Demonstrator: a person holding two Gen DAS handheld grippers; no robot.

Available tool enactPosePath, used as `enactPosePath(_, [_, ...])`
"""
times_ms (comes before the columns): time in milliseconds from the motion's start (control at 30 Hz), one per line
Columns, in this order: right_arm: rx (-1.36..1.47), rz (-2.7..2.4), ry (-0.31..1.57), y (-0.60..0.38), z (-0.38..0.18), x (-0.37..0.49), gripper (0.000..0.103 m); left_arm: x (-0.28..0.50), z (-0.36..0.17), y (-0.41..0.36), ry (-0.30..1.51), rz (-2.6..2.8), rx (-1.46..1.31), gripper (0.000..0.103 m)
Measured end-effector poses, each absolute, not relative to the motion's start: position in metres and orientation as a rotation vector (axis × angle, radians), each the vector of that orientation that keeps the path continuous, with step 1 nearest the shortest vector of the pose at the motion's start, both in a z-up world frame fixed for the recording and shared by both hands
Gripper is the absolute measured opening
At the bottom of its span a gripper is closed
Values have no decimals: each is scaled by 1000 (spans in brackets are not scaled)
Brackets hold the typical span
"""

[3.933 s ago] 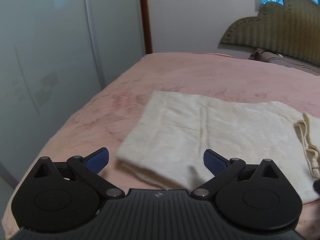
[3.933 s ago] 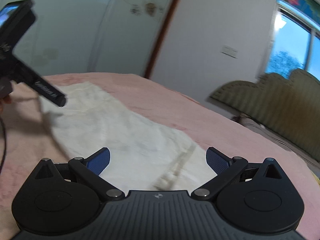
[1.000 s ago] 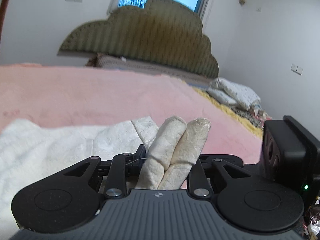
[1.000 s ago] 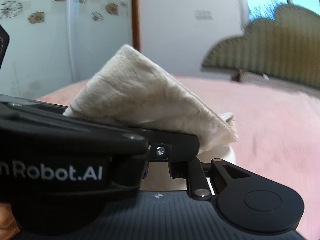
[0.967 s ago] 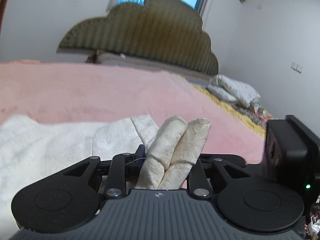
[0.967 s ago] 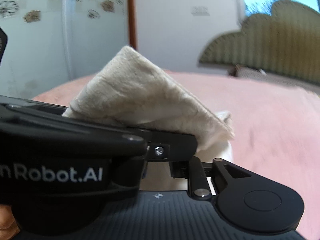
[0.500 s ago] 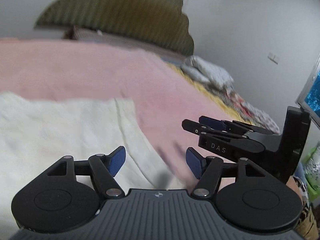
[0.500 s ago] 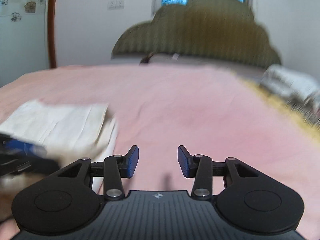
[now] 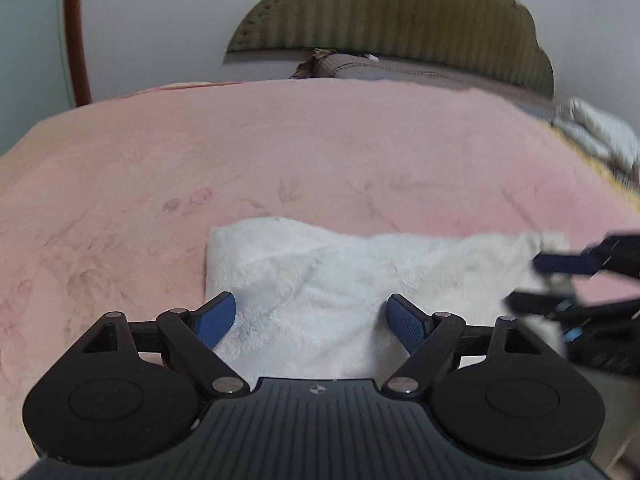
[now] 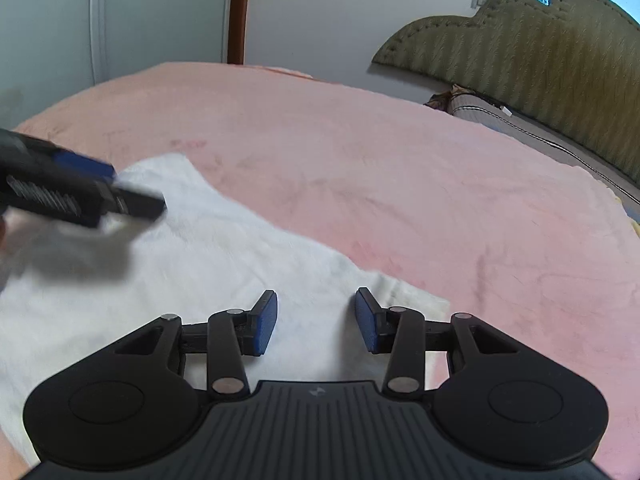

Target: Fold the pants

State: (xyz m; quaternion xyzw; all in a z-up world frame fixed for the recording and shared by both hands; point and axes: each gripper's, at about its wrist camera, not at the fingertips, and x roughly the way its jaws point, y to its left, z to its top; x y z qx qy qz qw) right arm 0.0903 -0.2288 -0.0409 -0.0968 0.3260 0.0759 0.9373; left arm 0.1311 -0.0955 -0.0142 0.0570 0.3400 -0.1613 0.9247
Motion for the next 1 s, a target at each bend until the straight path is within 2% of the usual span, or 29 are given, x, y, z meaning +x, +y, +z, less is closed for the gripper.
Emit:
enactPosePath(100, [-240,105,628,-235,-35,74,42,113,-5,-90,630,-333,118,82])
enactPosePath(233, [-154,271,594,-236,-35,31,43,76,9,-76,593,-390,52,86])
enactPosePath(333, [-237,255,652,-226,-56,25,44,69,-7,-83,659,-415,90,88])
enactPosePath(400, [-162,255,640,-235,-62,27,45,70,-27,-96,668,-404,156,90])
enactPosePath(467, [-125,233,636,-235,-55,22,45,63,-26,-98,623,-392,171,85])
enactPosePath(600, [-141,264,612,-228,-51,6,46,46,-13,-84,616,-434,55,87])
enactPosePath(700, [-142,268,612,-231,-58,-5,46,35,-22,-87,647,-453,97,87])
enactPosePath(800, [-48,286,619,-243,-57,-4,46,20,-21,-90,582,-455,183,84])
enactPosePath(1000, [192,236,561,-301,-46,-1,49,29,8,-42,508,-445,62,90])
